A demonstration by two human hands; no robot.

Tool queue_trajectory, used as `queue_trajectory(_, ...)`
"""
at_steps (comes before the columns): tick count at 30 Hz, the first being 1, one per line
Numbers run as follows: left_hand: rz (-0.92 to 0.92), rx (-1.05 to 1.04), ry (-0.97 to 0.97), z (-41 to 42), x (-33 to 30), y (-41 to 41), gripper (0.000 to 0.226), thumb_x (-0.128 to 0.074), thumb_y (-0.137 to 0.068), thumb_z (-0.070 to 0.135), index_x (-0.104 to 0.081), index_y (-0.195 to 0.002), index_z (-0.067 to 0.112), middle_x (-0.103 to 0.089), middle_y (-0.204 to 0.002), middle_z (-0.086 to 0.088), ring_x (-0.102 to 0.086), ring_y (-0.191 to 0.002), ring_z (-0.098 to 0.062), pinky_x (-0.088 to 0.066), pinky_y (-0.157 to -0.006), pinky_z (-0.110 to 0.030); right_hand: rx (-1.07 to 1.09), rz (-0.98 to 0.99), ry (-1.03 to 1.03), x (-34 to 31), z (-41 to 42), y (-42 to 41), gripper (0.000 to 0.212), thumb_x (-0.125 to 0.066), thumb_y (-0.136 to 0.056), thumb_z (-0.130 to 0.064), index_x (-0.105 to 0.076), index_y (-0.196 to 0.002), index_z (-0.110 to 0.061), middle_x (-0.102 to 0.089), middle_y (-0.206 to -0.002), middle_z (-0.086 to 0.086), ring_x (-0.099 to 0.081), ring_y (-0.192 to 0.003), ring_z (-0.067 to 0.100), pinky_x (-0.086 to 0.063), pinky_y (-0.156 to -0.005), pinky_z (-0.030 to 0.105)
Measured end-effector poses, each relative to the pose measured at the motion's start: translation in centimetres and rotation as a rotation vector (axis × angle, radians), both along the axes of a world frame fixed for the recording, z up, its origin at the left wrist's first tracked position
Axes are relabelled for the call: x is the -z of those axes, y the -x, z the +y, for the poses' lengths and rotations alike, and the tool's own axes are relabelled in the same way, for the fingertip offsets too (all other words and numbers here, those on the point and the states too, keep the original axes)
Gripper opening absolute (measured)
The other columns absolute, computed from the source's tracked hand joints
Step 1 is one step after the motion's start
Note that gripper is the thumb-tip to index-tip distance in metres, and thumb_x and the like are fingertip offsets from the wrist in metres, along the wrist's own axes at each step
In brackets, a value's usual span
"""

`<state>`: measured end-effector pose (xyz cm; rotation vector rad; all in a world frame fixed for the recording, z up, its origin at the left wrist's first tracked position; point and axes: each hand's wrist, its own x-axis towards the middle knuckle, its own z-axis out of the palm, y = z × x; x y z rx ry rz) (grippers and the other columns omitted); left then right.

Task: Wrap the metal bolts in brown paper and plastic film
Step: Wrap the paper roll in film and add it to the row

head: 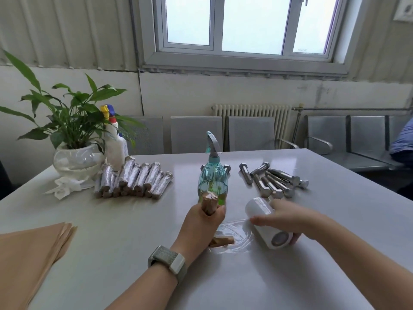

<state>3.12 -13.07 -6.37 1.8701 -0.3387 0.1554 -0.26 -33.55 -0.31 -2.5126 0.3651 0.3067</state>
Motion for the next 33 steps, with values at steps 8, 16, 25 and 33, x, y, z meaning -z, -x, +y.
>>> queue_trajectory(8, 0.069, 0.149, 0.107, -1.7, -0.2, 0.5, 0.037, -0.067, -0.09, 0.035, -0.05, -0.068, 0.01, -0.052, -0.058, 0.006, -0.051, -0.053, -0.006, -0.045, -0.052, -0.013, 0.088, 0.002, -0.955, -4.7, 0.5, 0.5, 0.052, -0.081, -0.069, -0.03, -0.055, -0.11, -0.011, -0.057, -0.095, 0.021, -0.07, -0.068, 0.043, -0.058, -0.058, 0.04)
queue_trajectory(16, 0.101, 0.207, -0.005, -1.1, -0.1, 0.4, 0.04, -0.058, -0.091, 0.049, -0.056, -0.068, 0.017, -0.061, -0.048, 0.004, -0.052, -0.037, -0.01, -0.04, -0.04, -0.019, 0.11, 0.003, -1.008, -4.6, 0.2, -0.7, 0.069, -0.083, -0.058, -0.036, -0.052, -0.115, -0.012, -0.055, -0.095, 0.02, -0.069, -0.065, 0.039, -0.058, -0.059, 0.037)
queue_trajectory(25, 0.208, 0.3, 0.146, 3.9, -2.7, 2.0, 0.04, -0.06, -0.071, 0.07, -0.048, -0.059, 0.033, -0.032, -0.052, 0.008, -0.021, -0.041, -0.01, -0.019, -0.039, -0.017, 0.021, -0.004, -0.99, -4.6, 2.0, -0.9, 0.066, -0.084, -0.055, -0.033, -0.055, -0.11, -0.012, -0.058, -0.096, 0.02, -0.069, -0.062, 0.035, -0.058, -0.058, 0.037)
queue_trajectory(33, 0.297, 0.348, 0.181, 10.3, -0.9, 2.8, 0.023, -0.038, -0.104, 0.024, -0.051, -0.122, 0.029, -0.035, -0.07, -0.011, -0.03, -0.051, -0.017, -0.027, -0.041, -0.023, -0.162, 0.049, -0.886, -3.9, 7.0, -2.3, 0.061, -0.082, -0.063, -0.034, -0.056, -0.113, -0.01, -0.073, -0.07, 0.011, -0.071, -0.066, 0.029, -0.057, -0.058, 0.032)
